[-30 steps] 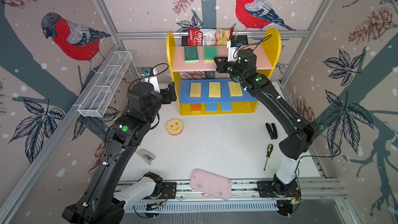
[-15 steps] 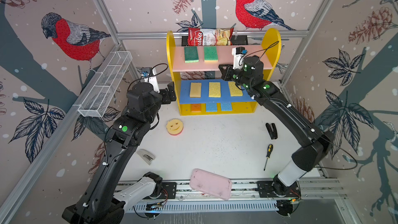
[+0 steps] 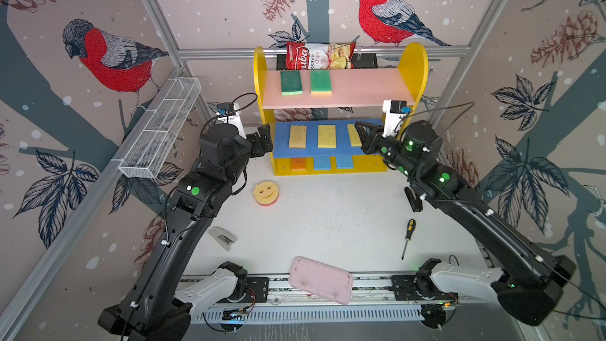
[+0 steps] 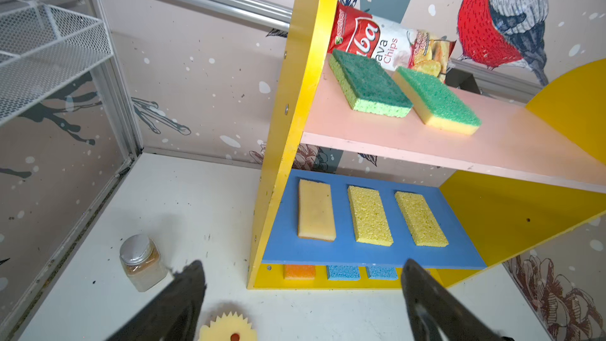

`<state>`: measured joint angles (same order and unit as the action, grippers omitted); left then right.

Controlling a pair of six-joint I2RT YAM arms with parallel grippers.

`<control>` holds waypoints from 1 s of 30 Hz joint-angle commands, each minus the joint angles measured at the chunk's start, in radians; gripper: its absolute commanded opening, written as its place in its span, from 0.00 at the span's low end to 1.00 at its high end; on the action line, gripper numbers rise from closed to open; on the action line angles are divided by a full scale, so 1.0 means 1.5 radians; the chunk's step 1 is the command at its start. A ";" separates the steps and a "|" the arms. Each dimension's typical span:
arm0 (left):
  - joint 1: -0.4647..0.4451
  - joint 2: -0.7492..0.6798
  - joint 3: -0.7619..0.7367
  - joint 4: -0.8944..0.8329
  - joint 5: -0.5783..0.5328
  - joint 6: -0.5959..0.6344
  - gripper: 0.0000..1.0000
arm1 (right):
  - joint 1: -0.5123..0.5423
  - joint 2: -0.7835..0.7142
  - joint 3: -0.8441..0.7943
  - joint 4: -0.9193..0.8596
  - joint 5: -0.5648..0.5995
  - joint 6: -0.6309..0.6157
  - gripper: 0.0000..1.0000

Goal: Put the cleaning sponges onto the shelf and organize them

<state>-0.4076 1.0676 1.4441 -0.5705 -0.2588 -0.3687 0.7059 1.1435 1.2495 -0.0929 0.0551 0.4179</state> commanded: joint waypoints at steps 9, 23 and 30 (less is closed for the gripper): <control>0.001 -0.017 -0.111 0.033 0.023 -0.080 0.91 | 0.020 -0.163 -0.204 -0.007 0.046 0.000 0.16; 0.001 -0.013 -0.163 0.002 -0.022 -0.114 0.90 | 0.070 -0.163 -0.381 0.052 -0.014 0.080 0.28; 0.006 -0.002 -0.234 -0.003 -0.028 -0.161 0.91 | 0.125 -0.106 -0.404 0.053 -0.022 0.086 0.48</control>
<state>-0.4046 1.0592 1.1175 -0.5762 -0.2855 -0.5632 0.8783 0.9642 0.6453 -0.0532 0.0387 0.5293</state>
